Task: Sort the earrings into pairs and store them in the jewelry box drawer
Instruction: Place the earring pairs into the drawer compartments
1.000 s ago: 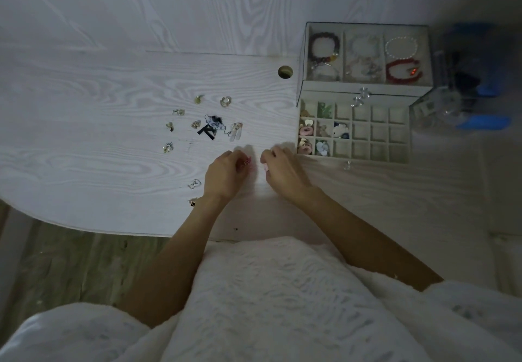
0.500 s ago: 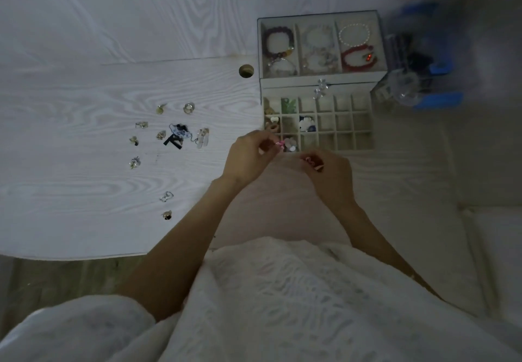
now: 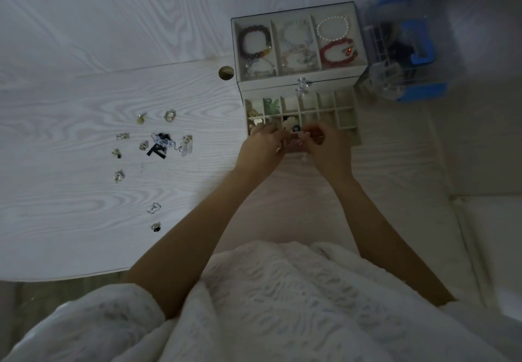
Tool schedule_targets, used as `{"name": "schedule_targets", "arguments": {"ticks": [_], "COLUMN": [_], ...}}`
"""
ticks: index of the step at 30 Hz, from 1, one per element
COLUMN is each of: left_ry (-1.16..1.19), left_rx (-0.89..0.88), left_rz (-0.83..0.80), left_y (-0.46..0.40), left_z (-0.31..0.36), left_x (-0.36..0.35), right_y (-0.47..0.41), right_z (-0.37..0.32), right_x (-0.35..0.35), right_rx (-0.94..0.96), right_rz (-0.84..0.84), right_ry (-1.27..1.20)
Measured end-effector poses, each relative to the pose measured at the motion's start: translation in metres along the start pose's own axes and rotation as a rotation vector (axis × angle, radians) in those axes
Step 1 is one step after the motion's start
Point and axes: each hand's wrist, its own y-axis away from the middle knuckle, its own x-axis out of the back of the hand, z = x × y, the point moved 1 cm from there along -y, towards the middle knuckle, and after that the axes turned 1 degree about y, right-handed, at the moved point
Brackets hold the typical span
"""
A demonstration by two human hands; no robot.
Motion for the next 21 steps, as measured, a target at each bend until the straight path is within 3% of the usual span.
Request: {"name": "schedule_targets", "arguments": {"ticks": [5, 11, 21], "left_ry": [-0.119, -0.136, -0.137], "left_rx": [-0.114, -0.144, -0.14], "left_rz": [0.133, 0.163, 0.15], "left_y": [0.008, 0.01, 0.011], "left_z": [-0.009, -0.009, -0.007], "left_x": [-0.006, -0.009, -0.008], "right_y": [-0.004, 0.004, -0.009], "right_z": [0.003, 0.015, 0.003], "right_x": [-0.002, -0.009, -0.01], "right_rx": [0.125, 0.384, 0.304], "right_rz": [0.001, -0.07, -0.12], "right_ry": [0.355, 0.52, 0.41]}}
